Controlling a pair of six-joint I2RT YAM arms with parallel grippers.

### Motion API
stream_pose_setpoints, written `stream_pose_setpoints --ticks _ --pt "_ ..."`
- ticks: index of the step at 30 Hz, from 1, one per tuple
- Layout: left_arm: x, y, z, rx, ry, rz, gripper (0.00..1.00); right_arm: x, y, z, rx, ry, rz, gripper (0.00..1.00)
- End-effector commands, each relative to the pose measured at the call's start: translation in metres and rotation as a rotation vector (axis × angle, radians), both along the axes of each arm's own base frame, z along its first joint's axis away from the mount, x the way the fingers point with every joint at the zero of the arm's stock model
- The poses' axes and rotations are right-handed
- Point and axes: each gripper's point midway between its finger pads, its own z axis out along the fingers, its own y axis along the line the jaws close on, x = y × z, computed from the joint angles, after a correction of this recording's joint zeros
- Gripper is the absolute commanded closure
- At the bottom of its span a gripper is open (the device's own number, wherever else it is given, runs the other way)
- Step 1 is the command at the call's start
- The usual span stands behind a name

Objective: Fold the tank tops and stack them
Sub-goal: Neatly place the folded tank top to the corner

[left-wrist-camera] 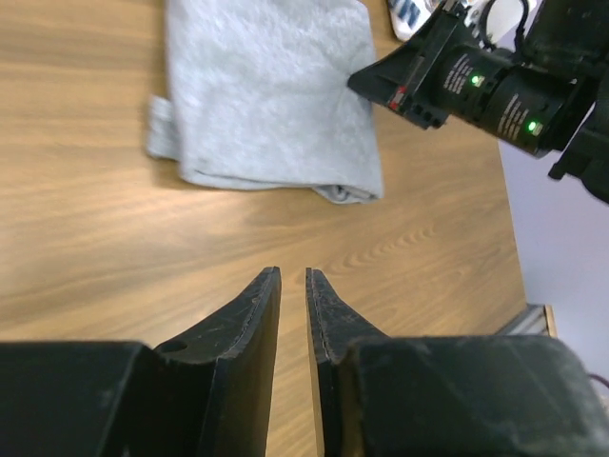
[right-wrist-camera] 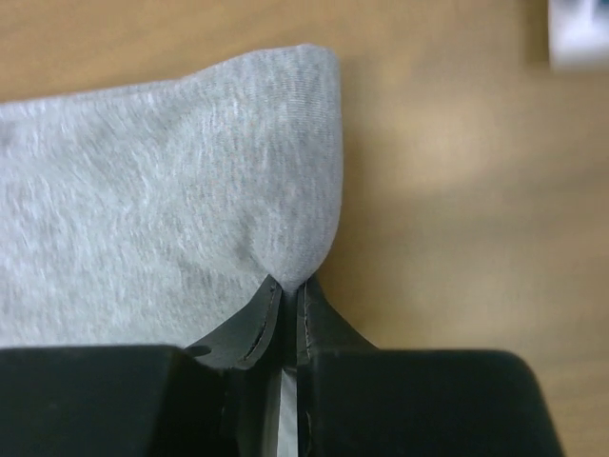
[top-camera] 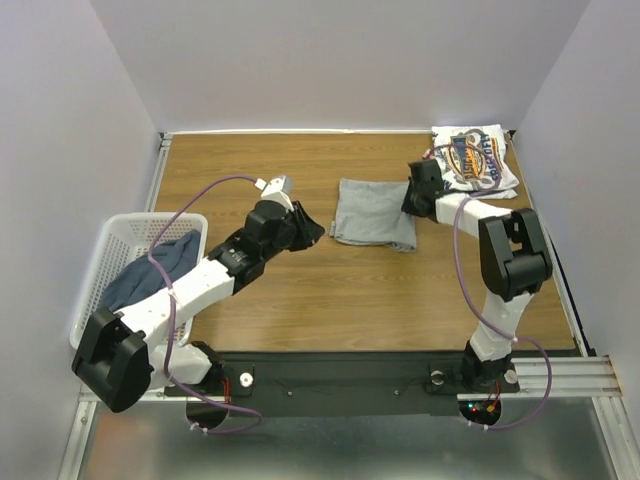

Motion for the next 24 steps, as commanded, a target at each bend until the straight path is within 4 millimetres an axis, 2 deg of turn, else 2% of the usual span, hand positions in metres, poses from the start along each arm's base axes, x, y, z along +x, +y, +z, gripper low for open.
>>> stream_pose_setpoints --ticks 1,2,3,5,6,7,8,13,17,18,19,20,22,24 --pt "0.015 0.015 0.042 -0.012 -0.102 -0.015 0.71 0.045 -0.012 0.028 -0.221 -0.045 0.092 0.99" --pt "0.017 0.019 0.040 0.004 -0.093 -0.007 0.71 0.051 -0.021 0.033 -0.274 -0.028 0.077 1.00" --pt "0.019 0.021 0.043 0.018 -0.106 -0.008 0.71 0.068 -0.022 0.041 -0.321 -0.042 0.092 1.00" --pt "0.022 0.026 0.044 0.038 -0.108 -0.003 0.71 0.081 -0.028 0.054 -0.388 -0.043 0.089 1.00" --pt "0.023 0.028 0.043 0.047 -0.108 0.001 0.71 0.097 -0.028 0.075 -0.405 -0.088 0.083 1.00" --pt "0.025 0.030 0.044 0.059 -0.114 -0.002 0.71 0.103 -0.030 0.081 -0.448 -0.088 0.106 1.00" --pt "0.028 0.034 0.042 0.068 -0.109 0.006 0.71 0.105 -0.036 0.072 -0.495 -0.047 0.105 1.00" --pt "0.037 0.042 0.034 0.105 -0.099 0.003 0.71 0.138 -0.051 0.100 -0.672 -0.046 0.100 1.00" --pt "0.045 0.046 0.026 0.110 -0.076 -0.006 0.71 0.153 -0.061 0.115 -0.775 -0.047 0.083 0.99" --pt "0.046 0.044 0.024 0.107 -0.068 -0.017 0.71 0.157 -0.066 0.127 -0.815 -0.056 0.065 0.99" --pt "0.046 0.045 0.023 0.106 -0.067 -0.019 0.71 0.156 -0.069 0.121 -0.842 -0.034 0.068 0.99" --pt "0.047 0.045 0.022 0.107 -0.062 -0.020 0.71 0.161 -0.070 0.129 -0.856 -0.048 0.058 0.99" --pt "0.048 0.044 0.018 0.108 -0.052 -0.030 0.71 0.167 -0.072 0.124 -0.892 -0.031 0.071 0.99" --pt "0.049 0.045 0.015 0.111 -0.046 -0.029 0.71 0.171 -0.077 0.128 -0.911 -0.034 0.058 0.99"
